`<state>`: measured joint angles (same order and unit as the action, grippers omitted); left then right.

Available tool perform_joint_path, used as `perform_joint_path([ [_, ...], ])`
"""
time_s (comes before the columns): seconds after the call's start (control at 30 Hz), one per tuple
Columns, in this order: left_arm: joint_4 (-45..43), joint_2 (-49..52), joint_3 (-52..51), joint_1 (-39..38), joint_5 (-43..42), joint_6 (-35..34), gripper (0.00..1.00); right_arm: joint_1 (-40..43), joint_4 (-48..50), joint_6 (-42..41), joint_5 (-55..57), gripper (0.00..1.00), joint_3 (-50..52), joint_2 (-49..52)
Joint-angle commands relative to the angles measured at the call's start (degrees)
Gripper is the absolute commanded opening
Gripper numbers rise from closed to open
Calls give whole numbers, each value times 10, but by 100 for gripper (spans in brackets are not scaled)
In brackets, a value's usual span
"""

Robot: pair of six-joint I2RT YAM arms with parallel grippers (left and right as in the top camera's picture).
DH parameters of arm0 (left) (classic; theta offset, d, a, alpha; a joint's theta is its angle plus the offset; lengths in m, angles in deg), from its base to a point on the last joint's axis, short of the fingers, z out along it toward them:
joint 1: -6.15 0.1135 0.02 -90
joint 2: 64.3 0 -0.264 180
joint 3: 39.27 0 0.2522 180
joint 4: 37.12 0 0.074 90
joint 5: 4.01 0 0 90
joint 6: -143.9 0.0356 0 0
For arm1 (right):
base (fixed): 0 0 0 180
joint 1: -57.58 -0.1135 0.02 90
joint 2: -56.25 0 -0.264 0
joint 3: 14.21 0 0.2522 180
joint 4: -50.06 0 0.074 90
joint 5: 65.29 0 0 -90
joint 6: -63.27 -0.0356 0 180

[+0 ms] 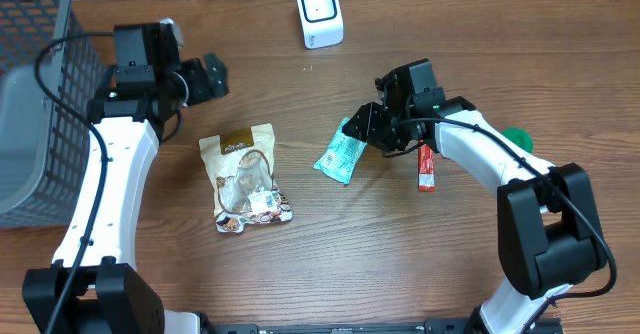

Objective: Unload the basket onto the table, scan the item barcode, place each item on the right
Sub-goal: 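Bring the left gripper in and grasp the mint-green pack's edge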

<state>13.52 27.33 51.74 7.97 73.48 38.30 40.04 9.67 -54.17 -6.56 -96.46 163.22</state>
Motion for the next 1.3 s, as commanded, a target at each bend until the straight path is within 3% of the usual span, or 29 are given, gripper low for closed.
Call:
perform_joint_path([
  [0.0, 33, 14, 0, -18, -179, 29, 25, 10, 2, 22, -19, 37, -12, -15],
  [0.03, 58, 22, -1, -31, -182, 30, 7, 12, 3, 22, -19, 32, -12, -15],
  [0.07, 73, 30, -2, -42, -182, 30, 4, 14, 4, 22, -19, 28, -12, -15],
  [0.1, 83, 39, -4, -54, -182, 30, 4, 15, 5, 22, -19, 24, -12, -15],
  [0.47, 58, 201, -12, -212, -182, 27, 4, 19, -1, 22, -42, 15, -9, -14],
  [0.87, 8, 252, -12, -231, -191, 26, 4, 19, 28, 17, -8, 4, 7, -3],
  [1.07, 3, 252, -12, -234, -189, 20, 4, 19, 28, 18, -7, 4, 7, 21],
  [1.27, 1, 253, -22, -248, -105, -19, 4, 19, 28, 17, 20, 4, 7, 70],
])
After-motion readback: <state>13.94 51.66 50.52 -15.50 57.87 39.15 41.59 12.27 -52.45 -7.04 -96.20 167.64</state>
